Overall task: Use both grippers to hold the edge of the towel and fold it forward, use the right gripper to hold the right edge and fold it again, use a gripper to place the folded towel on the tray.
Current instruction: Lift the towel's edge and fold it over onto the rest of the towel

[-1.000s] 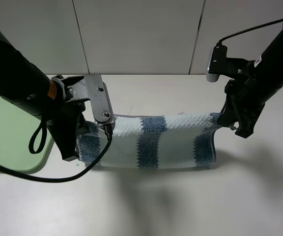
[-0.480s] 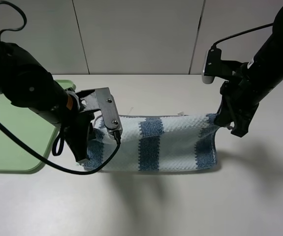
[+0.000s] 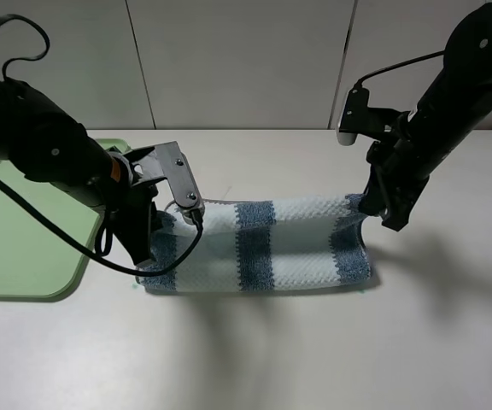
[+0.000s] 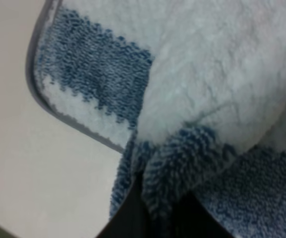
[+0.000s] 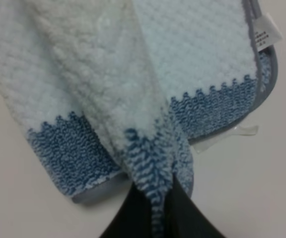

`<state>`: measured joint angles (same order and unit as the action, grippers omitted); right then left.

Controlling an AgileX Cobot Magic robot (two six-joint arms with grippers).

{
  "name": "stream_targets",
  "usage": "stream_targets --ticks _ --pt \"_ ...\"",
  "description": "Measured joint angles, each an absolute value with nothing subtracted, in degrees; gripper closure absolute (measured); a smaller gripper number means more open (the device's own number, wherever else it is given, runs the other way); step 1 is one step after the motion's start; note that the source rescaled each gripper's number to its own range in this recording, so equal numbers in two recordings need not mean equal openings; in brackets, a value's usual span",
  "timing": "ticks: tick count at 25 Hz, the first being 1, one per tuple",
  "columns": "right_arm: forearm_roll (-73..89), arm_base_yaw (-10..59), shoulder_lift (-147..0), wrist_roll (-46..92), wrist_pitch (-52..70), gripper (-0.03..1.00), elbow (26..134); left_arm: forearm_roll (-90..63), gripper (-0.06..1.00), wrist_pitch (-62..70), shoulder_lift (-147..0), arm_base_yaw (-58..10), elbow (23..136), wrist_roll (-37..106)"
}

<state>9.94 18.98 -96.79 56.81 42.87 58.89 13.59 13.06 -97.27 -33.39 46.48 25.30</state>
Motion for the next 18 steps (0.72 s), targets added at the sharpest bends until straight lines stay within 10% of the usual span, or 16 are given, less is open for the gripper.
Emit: stream_targets --ticks 18 --pt "8.22 18.98 -97.25 56.81 36.52 0.97 58.95 15.48 0.94 5.7 -97.58 -33.25 46.48 25.3"
